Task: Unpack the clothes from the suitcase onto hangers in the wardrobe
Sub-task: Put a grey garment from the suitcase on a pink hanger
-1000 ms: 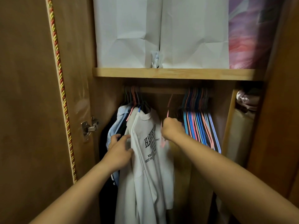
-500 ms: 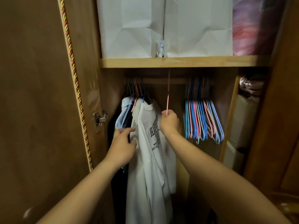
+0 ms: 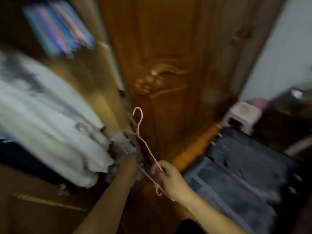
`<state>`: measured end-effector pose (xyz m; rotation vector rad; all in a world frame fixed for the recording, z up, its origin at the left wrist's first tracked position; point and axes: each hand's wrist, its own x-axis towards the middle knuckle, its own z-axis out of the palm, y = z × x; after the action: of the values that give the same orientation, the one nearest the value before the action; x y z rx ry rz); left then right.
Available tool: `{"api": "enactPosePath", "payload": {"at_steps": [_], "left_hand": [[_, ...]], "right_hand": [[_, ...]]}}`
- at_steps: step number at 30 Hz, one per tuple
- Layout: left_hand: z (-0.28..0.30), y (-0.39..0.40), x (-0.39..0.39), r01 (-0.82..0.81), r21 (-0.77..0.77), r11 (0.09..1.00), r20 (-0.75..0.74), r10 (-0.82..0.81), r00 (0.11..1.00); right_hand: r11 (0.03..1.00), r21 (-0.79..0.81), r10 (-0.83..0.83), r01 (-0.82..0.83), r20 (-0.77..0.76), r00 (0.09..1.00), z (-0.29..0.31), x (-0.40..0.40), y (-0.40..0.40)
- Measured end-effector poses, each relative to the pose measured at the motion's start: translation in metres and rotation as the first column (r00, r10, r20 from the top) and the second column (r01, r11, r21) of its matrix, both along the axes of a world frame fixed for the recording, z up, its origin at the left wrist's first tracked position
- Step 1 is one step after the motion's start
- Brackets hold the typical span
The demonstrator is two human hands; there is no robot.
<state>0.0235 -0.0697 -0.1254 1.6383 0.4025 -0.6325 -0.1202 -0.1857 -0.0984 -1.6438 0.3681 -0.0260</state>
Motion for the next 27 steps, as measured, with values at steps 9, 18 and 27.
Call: {"api": "enactPosePath", "payload": {"at_steps": [9, 18, 27], "left_hand": [[-0.075, -0.207, -0.177, 0.562, 0.022, 0.827, -0.218, -0.545, 0.810], [-0.196, -0.343, -0.287, 0.872, 0.006, 0.490, -0.356, -0.814, 0.459], [-0.457, -0.364, -0.210, 0.839, 0.371, -0.399, -0.338, -0.899, -0.279]], "right_hand": [[0.636, 0.439, -0.496, 0.635, -0.397, 0.772, -0.093, -0.205, -0.129], [-0.079, 0.513, -0.701, 0.855, -0.638, 0.319, -0.206, -0.295, -0.307], [-0.366, 0.275, -0.666, 0.889, -0.745, -0.043, -0.460, -0.289, -0.319]]}}
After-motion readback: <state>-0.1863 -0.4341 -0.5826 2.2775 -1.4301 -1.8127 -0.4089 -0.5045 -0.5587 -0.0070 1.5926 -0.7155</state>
